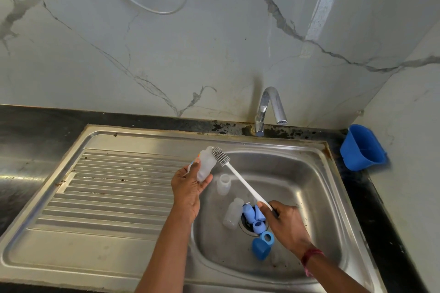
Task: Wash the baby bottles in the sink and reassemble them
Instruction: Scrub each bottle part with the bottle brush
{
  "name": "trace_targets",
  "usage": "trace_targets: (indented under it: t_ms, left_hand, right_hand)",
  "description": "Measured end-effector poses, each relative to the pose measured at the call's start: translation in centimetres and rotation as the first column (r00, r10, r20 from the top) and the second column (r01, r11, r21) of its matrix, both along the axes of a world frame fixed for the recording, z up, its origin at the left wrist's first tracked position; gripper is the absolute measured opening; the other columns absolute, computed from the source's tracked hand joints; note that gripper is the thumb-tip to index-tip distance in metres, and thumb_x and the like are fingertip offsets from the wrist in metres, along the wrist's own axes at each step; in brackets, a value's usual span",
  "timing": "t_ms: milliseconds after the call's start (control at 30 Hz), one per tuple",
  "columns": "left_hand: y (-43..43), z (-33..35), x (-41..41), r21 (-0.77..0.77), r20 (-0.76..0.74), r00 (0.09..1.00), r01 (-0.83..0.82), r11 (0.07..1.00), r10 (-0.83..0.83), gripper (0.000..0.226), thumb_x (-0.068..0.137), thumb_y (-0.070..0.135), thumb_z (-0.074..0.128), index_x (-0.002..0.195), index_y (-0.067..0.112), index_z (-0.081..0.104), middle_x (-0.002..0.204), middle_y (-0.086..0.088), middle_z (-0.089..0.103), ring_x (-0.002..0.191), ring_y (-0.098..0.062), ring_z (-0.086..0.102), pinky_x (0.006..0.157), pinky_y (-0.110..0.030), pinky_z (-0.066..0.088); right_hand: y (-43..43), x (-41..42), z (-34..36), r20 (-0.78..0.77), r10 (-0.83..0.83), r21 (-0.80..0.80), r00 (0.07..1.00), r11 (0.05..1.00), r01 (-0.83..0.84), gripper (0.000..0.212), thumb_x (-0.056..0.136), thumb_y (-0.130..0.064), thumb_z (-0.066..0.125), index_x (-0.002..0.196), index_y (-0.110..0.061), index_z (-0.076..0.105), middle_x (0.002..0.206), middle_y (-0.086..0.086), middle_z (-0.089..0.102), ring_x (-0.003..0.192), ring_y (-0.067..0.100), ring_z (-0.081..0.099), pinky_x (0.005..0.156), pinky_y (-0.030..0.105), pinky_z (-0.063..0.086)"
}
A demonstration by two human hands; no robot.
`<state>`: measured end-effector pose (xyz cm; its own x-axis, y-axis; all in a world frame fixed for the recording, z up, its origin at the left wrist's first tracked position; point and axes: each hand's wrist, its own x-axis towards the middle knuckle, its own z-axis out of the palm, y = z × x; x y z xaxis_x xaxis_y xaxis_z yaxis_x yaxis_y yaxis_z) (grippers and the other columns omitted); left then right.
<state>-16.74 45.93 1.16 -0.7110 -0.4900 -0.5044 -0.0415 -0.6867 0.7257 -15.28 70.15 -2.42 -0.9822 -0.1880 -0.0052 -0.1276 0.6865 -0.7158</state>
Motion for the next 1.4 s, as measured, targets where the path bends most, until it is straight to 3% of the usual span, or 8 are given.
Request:
trace_targets:
  t_ms: [167,267,433,567,733,1033,1233,1400]
  left_hand:
    - [1.8,-0.3,0.3,-0.027,0.060,0.991,0.120,0.992,-0.118,0.019,0.086,0.017,0.075,0.095,0.008,0.061,0.107,-0.015,0.066,0.100,-0.029,0.067,0.059,-0.031,0.061]
    - [2.1,-0.3,0.3,0.020,0.074,0.992,0.097,0.995,-0.098,0.022,0.085,0.018,0.075,0.098,0.007,0.061,0.111,-0.017,0.065,0.103,-0.031,0.067,0.063,-0.034,0.062]
    - [1.0,0.3,0.4,0.125,0.028,0.999,0.019,0.992,-0.022,0.020,0.090,0.015,0.070,0.103,0.004,0.059,0.104,-0.014,0.065,0.095,-0.029,0.067,0.070,-0.038,0.062]
    - [1.4,0.3,0.8,0.168,0.014,0.995,0.096,0.981,-0.099,0.022,0.090,0.014,0.069,0.107,0.003,0.060,0.109,-0.019,0.066,0.096,-0.031,0.069,0.070,-0.039,0.063]
    - [1.7,0.3,0.9,0.158,0.002,0.984,0.178,0.971,-0.180,0.030,0.091,0.017,0.069,0.115,0.002,0.058,0.115,-0.022,0.065,0.082,-0.028,0.075,0.069,-0.040,0.063]
    - [1.5,-0.4,1.0,0.222,-0.070,0.974,0.226,0.949,-0.216,0.039,0.094,0.019,0.063,0.127,0.002,0.052,0.121,-0.025,0.061,0.099,-0.036,0.068,0.075,-0.045,0.062]
    - [1.0,-1.3,0.9,0.022,-0.037,0.874,0.486,0.874,-0.485,0.055,0.080,0.026,0.071,0.131,0.031,0.051,0.131,-0.017,0.058,0.114,-0.036,0.063,0.085,-0.049,0.057]
    - [0.9,-1.7,0.8,-0.081,-0.049,0.864,0.497,0.864,-0.502,0.054,0.086,0.013,0.069,0.131,0.037,0.050,0.129,-0.011,0.055,0.116,-0.036,0.060,0.087,-0.049,0.057]
  right_hand:
    - [-0.2,-0.5,0.2,-0.030,-0.024,-0.070,0.999,0.997,0.022,0.049,0.091,-0.036,0.064,0.052,-0.023,0.038,0.041,-0.011,0.038,0.038,0.010,0.034,0.041,0.015,0.025]
    - [-0.5,-1.0,0.5,-0.051,-0.021,-0.081,0.998,0.997,0.017,0.049,0.090,-0.038,0.063,0.053,-0.020,0.039,0.041,-0.011,0.036,0.040,0.011,0.030,0.041,0.016,0.025]
    - [0.3,-0.8,-0.2,-0.042,-0.018,-0.047,0.999,0.999,0.016,0.049,0.091,-0.038,0.065,0.052,-0.023,0.038,0.041,-0.010,0.033,0.040,0.011,0.030,0.041,0.018,0.027]
    - [0.0,-0.6,-0.3,-0.038,-0.007,-0.017,0.999,1.000,0.007,0.047,0.091,-0.036,0.064,0.053,-0.028,0.039,0.038,-0.012,0.037,0.038,0.010,0.035,0.039,0.015,0.029]
    - [-0.3,-1.0,0.1,-0.040,-0.025,-0.018,0.999,1.000,0.024,0.049,0.092,-0.035,0.065,0.052,-0.024,0.038,0.041,-0.011,0.032,0.039,0.011,0.032,0.040,0.017,0.027]
    - [0.3,-0.8,-0.3,0.012,-0.038,-0.067,0.999,0.997,0.039,0.051,0.092,-0.040,0.063,0.053,-0.016,0.040,0.044,-0.009,0.033,0.042,0.009,0.028,0.042,0.020,0.028]
    - [0.3,-0.8,-0.7,0.056,-0.024,-0.046,0.998,0.999,0.026,0.050,0.092,-0.041,0.063,0.053,-0.017,0.042,0.044,-0.011,0.034,0.042,0.009,0.031,0.044,0.017,0.030]
    - [0.3,-0.7,-0.3,0.081,-0.016,-0.051,0.997,0.999,0.020,0.048,0.093,-0.036,0.064,0.052,-0.022,0.042,0.041,-0.012,0.035,0.039,0.007,0.037,0.043,0.015,0.032]
